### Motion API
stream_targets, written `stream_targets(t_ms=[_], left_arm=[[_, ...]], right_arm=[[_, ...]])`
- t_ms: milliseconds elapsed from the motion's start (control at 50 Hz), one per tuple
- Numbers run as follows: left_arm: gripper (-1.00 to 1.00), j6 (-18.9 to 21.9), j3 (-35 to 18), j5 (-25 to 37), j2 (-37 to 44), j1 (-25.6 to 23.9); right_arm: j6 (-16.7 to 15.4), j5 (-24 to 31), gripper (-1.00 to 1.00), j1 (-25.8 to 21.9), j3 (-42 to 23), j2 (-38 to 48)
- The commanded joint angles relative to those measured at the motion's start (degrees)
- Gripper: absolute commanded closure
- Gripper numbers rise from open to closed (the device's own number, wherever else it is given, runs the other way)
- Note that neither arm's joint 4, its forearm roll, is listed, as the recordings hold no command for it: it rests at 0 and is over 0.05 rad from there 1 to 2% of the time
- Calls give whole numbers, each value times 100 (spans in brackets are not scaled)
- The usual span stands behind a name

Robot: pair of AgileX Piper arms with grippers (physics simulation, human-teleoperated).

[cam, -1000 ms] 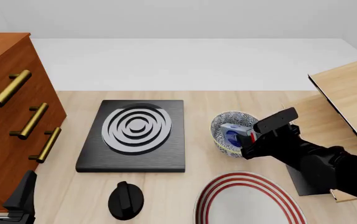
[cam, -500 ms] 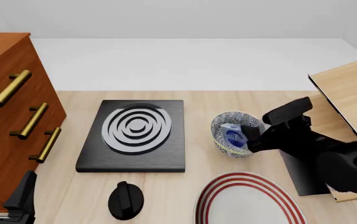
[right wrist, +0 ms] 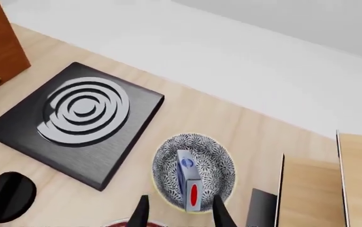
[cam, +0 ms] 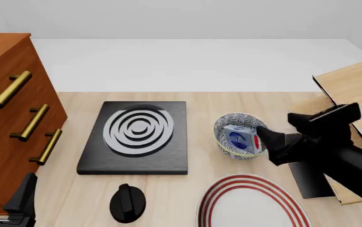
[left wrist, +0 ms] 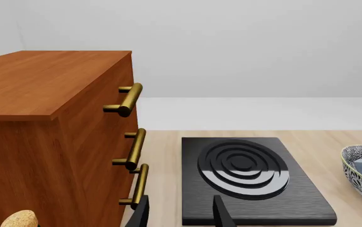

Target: Pick up the cream cheese and put it in the bowl.

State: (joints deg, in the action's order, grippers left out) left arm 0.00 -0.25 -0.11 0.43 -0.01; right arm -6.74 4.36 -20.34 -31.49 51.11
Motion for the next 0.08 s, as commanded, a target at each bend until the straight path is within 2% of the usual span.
stream_targets(t_ms=[20,80], left_arm=[[-100,1,0,0,-1,0],[-100,0,0,0,0,1]], right_arm=[[283,413,-100,-122,164,-1136],[353,580,-100,-157,167,-1487]])
